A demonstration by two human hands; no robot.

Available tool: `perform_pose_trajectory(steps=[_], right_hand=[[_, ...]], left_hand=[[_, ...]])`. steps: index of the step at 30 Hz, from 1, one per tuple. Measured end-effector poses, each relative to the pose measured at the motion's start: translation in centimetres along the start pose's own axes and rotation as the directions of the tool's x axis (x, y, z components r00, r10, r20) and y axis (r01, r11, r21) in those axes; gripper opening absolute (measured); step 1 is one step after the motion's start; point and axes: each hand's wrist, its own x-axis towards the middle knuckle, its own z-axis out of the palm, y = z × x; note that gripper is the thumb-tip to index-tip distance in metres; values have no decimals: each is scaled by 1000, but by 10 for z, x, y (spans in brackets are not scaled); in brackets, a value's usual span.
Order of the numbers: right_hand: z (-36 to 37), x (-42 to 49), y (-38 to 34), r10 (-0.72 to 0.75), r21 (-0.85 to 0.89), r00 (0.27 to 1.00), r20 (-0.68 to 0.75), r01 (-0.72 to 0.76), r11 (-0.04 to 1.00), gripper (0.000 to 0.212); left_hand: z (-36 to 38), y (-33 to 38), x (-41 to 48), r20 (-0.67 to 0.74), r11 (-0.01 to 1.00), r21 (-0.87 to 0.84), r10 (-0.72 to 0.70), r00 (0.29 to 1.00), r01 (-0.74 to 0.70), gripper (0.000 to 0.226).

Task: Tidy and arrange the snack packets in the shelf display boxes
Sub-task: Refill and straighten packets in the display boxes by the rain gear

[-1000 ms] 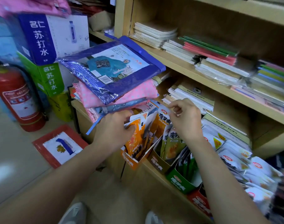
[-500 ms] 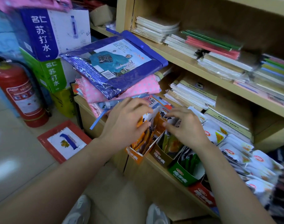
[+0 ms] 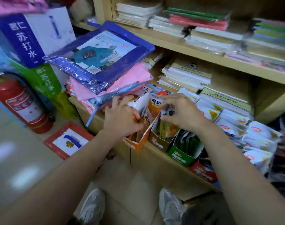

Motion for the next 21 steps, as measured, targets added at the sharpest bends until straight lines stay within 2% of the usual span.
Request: perform_pose_trajectory(steps=[4, 6, 9, 13, 17, 21], right_hand=[[0, -2, -1, -16, 8, 1000, -8, 16, 1000, 32], [0, -1, -1, -20, 12, 1000, -14, 20, 1000, 33], [2, 0, 0, -22, 19, 1000, -20, 23, 1000, 33], [4, -1, 2, -8, 33, 999, -51, 9, 999, 29], [7, 0, 0, 12, 68, 996, -90, -6, 998, 25], [10, 1, -3, 10, 93, 990, -141, 3, 996, 28]], left_hand=[[1, -1, 4, 94, 985, -153, -67, 993, 81, 21], [1, -1, 6, 133, 979, -171, -85, 987, 107, 18], [4, 0, 7, 116, 982, -154, -93, 989, 110, 13], [4, 0, 5, 10, 972, -228, -57, 998, 58, 10], [3, -4, 2, -217, 932, -357, -22, 976, -59, 12], [0, -7, -1, -310, 804, -577, -50, 949, -146, 14]])
